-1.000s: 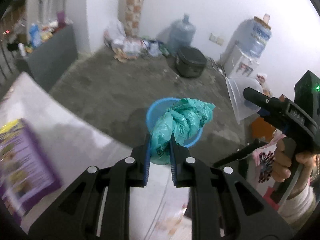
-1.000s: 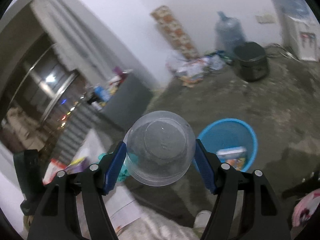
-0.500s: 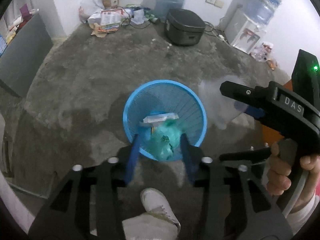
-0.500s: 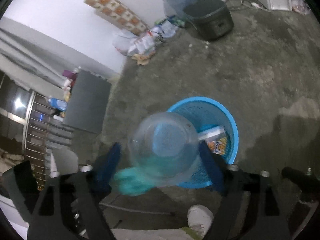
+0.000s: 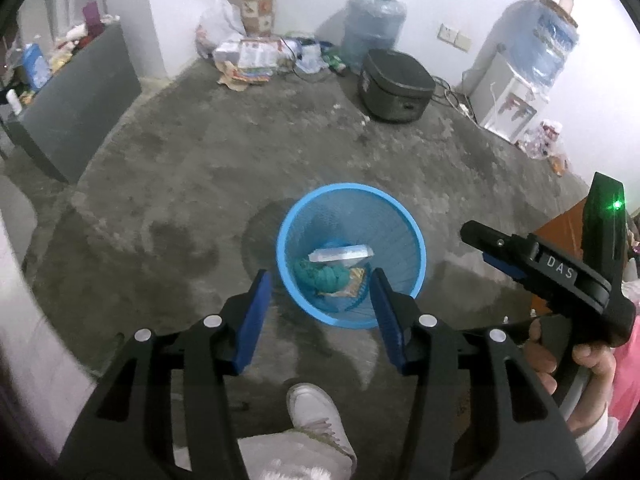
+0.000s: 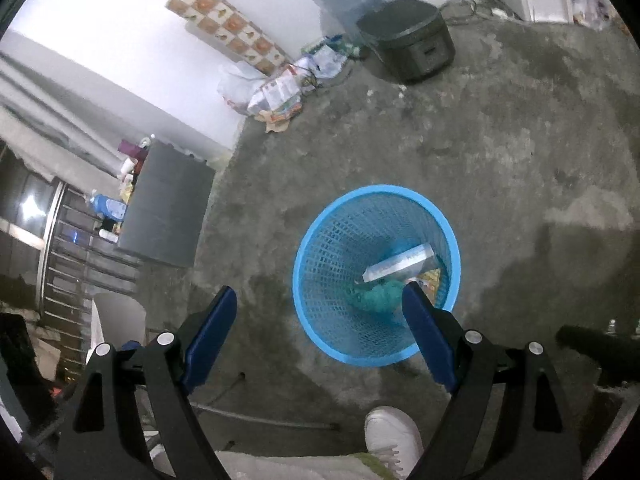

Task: Collect trash
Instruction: 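Open both tools to drop the teal bag and cup into the wastebasket, then move both tools back to the table toward the Pepsi bottle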

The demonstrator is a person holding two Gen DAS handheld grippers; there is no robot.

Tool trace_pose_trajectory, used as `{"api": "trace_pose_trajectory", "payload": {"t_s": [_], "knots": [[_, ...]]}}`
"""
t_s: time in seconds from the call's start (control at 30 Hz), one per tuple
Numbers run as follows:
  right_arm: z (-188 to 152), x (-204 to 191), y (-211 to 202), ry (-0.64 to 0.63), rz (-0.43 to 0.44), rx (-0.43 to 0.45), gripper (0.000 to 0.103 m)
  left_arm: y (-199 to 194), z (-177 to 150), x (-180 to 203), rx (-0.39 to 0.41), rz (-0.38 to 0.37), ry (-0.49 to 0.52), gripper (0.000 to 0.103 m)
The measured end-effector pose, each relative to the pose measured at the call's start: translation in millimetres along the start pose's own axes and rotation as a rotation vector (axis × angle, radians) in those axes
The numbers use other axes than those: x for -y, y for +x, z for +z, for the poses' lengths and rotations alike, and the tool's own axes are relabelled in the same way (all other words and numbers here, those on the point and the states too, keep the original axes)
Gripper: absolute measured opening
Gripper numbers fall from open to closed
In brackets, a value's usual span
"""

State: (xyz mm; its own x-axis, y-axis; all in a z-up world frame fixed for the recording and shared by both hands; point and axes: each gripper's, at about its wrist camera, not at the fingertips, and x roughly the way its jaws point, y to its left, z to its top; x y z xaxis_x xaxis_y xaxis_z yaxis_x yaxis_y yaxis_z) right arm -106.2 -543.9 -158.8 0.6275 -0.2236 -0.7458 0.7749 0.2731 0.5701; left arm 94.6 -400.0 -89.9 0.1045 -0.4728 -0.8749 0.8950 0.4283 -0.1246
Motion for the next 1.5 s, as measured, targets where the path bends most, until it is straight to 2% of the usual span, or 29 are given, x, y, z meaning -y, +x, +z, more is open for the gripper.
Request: {"api": "trace_pose_trajectory", "payload": {"t_s": [0.2,0.33,0.5,0.67,0.8,0.9,1.03,1.2,1.33,1.5], "knots": [[-16.6,-35.3,-40.7,-0.111,0.02,0.058,0.082,-65.8,-26.1,-12.5,0.108,0.025,0.001,0.053],[-32.0,-65.3,-66.3,-0.197,0.053,0.076,0.082,-111.4,-51.2,-25.7,0.171,0.001,-0.054,0.053],[-56.2,-109.4,-93.9,-0.32,0.147,0.068,0.082,-166.6,-89.6,-43.7,0.235,-0.034,-0.098,0.053],[-84.4,-147.3,-112.6,-0.427,0.234,0.033,0.082,-219.0,-131.4,-64.0,0.31,0.005,-0.103,0.053],[-107.0,-174.6,-124.1,-0.482,0.301,0.005,0.082,-260.3,-168.1,-87.0,0.369,0.053,-0.144,0.053],[-122.5,-195.0,-133.3,-0.529,0.349,-0.013,0.082,-295.2,-198.8,-106.9,0.425,0.115,-0.206,0.053],[-143.4,-219.8,-139.9,-0.57,0.422,-0.046,0.082,-344.1,-244.1,-137.5,0.513,0.249,-0.315,0.053],[-179.0,-258.2,-134.4,-0.641,0.498,-0.133,0.082,-390.0,-302.4,-182.1,0.572,0.397,-0.484,0.053],[-209.1,-288.0,-129.8,-0.713,0.515,-0.185,0.082,-409.2,-343.1,-218.6,0.597,0.451,-0.609,0.053],[-243.0,-316.0,-127.9,-0.77,0.533,-0.241,0.078,-406.7,-375.6,-257.6,0.594,0.477,-0.688,0.053]]}}
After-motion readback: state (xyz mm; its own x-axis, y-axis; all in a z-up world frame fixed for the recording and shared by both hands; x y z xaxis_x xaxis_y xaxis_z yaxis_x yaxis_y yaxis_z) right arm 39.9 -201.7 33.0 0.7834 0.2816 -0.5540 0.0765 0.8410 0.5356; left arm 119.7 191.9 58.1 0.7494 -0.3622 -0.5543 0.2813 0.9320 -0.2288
